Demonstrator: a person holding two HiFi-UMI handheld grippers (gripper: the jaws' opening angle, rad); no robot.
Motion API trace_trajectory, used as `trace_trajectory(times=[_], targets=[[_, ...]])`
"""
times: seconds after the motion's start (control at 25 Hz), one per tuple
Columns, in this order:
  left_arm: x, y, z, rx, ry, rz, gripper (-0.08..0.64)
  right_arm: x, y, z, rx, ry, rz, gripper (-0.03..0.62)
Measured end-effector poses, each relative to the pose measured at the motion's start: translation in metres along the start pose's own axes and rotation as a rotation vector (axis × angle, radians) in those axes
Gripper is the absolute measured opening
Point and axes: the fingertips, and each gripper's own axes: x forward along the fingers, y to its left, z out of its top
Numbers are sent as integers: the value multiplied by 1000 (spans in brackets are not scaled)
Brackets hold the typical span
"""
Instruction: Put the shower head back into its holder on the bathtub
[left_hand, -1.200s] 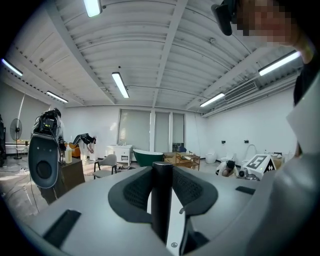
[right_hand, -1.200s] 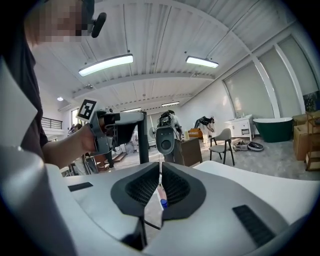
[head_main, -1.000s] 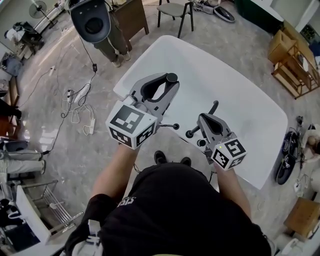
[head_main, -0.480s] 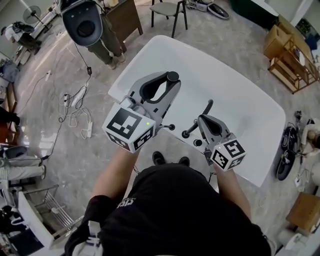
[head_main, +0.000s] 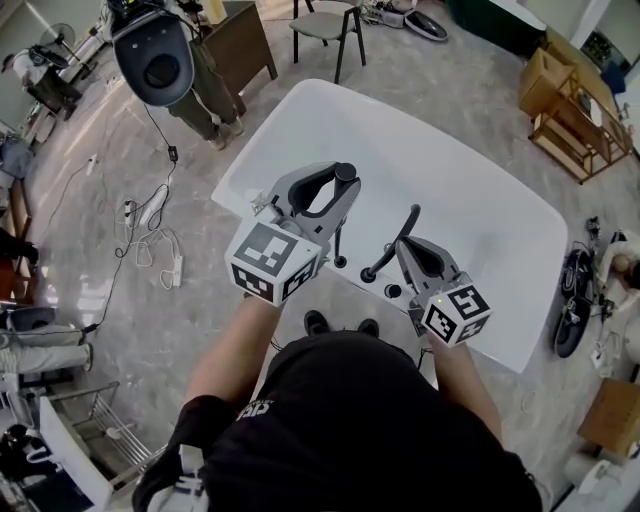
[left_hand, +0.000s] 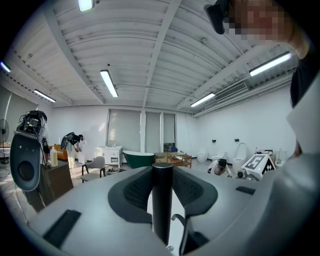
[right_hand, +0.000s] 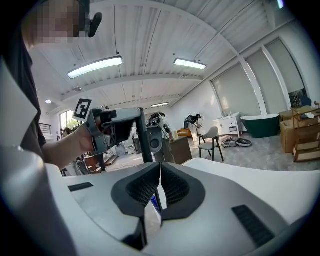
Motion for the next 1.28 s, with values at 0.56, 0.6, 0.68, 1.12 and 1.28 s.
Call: trace_trajectory(times=[0.56, 0.6, 0.68, 1.12, 1.28], targets=[[21, 22, -153, -172, 253, -26, 133, 15, -3, -48, 78, 125, -34, 15], [22, 22, -165, -189, 267, -31, 135, 15, -3, -54, 82, 140, -38, 15], [25, 20, -188, -215, 291, -40, 138, 15, -2, -63, 87, 166, -46, 15], [31, 13, -301, -334, 446, -74, 141, 6, -1, -94, 121, 233, -93, 15], [31, 8, -331, -355, 505, -77, 141, 1, -2, -99, 139, 243, -103, 15]])
